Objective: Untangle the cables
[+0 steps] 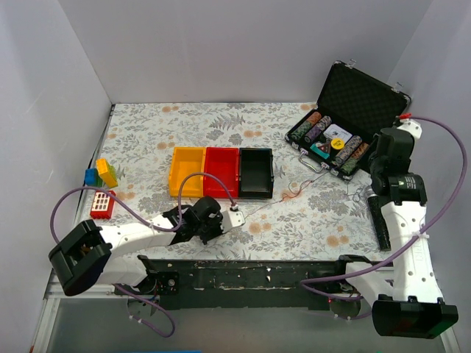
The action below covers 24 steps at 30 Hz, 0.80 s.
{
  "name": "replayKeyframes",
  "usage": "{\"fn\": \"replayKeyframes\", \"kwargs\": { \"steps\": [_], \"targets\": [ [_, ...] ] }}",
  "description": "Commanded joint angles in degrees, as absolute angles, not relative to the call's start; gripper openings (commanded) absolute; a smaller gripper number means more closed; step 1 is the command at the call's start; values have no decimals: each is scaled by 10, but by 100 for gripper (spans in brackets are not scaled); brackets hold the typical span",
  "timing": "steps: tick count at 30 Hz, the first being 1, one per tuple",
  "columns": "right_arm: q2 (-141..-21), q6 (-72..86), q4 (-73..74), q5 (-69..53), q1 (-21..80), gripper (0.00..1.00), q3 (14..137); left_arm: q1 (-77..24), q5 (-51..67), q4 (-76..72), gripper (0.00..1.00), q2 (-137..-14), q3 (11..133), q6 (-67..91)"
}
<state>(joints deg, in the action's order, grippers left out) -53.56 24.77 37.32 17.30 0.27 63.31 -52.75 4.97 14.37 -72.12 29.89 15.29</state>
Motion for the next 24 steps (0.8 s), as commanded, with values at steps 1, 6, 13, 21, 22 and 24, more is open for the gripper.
{"fn": "replayKeyframes", "kwargs": {
  "steps": [1,6,13,21,22,24],
  "targets": [
    [-548,227,360,221,-15,1,727,-523,16,227,0,-718,257,143],
    [-588,228,364,233,-25,1,829,-523,8,228,0,-721,258,137],
    [-642,229,359,222,-49,1,936,-523,8,236,0,-698,245,133],
    [-712,226,368,243,-60,1,1078,-523,-21,246,0,-663,225,123],
    [-717,229,367,242,-61,1,1092,-522,-23,246,0,-659,223,124],
    [-725,239,367,208,-63,1,1108,-523,-30,244,0,-654,218,127]
  ]
}}
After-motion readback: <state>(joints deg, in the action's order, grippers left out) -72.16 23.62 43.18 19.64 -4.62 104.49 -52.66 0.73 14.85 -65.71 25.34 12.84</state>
